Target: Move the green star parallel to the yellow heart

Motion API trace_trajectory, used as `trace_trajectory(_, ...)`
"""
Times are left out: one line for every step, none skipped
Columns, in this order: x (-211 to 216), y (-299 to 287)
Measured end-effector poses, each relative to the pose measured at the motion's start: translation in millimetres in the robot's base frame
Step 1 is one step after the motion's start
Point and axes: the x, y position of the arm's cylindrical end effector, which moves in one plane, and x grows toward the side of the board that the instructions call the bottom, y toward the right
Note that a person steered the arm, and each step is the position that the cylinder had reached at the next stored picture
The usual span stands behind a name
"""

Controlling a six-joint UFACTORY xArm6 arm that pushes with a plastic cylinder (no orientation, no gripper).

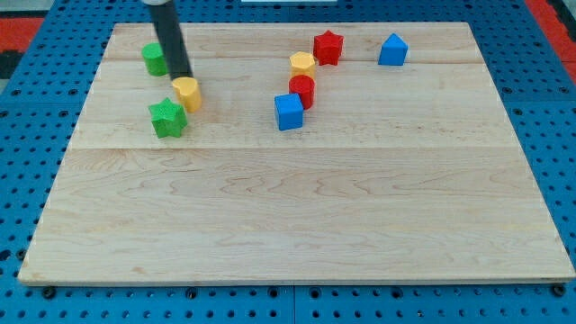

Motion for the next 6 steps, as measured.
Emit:
trace_trajectory(21,39)
trace_trajectory(-17,6)
trace_trajectory(2,-13)
trace_trajectory(29,-10)
trace_trajectory(55,7)
trace_trajectory(63,-3)
